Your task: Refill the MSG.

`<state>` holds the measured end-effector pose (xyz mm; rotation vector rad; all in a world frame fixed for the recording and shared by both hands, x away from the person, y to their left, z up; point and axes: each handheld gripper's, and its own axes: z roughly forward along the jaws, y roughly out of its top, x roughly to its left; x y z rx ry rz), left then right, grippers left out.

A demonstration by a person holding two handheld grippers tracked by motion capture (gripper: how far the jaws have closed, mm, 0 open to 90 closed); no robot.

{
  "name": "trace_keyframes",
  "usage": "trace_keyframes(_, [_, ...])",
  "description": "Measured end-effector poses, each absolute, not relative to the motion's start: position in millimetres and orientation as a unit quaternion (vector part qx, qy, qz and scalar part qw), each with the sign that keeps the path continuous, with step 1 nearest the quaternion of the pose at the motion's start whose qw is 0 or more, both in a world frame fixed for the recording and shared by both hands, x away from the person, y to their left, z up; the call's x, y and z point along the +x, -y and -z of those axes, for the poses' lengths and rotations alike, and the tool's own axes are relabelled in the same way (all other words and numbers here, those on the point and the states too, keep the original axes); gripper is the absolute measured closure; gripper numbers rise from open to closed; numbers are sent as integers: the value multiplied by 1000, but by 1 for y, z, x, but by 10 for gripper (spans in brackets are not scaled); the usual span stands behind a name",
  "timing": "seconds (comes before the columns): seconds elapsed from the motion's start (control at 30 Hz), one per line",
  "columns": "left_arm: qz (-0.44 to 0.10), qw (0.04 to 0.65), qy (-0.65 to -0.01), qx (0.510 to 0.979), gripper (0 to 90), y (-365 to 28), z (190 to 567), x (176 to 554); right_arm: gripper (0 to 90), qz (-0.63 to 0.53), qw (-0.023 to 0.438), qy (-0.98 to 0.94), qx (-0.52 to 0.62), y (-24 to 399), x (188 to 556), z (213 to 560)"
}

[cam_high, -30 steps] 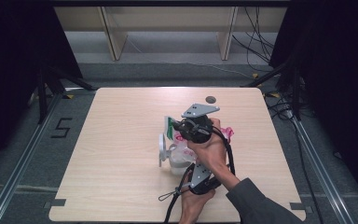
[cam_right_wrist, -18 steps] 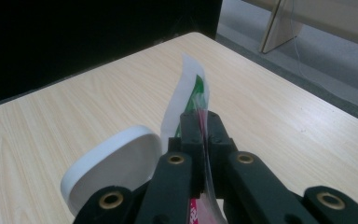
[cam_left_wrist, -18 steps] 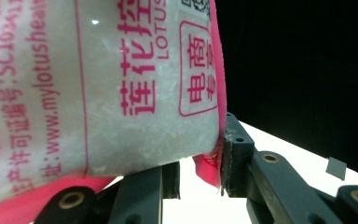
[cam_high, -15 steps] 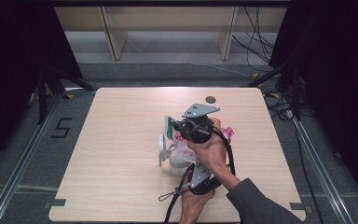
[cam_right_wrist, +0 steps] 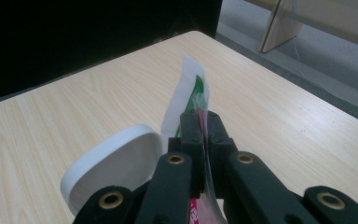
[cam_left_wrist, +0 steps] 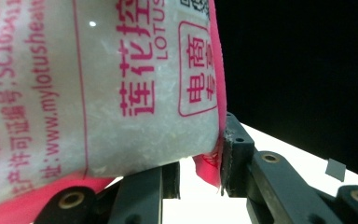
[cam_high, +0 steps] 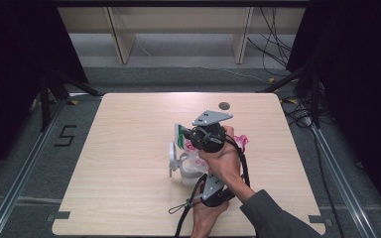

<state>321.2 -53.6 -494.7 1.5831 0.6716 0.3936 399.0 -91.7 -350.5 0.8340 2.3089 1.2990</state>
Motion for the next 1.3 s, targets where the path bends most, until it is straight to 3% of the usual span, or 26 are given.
trace_keyframes(1.3, [-174, 639, -297, 688, 723, 54, 495, 321, 897, -452, 185, -825, 284, 88, 397, 352])
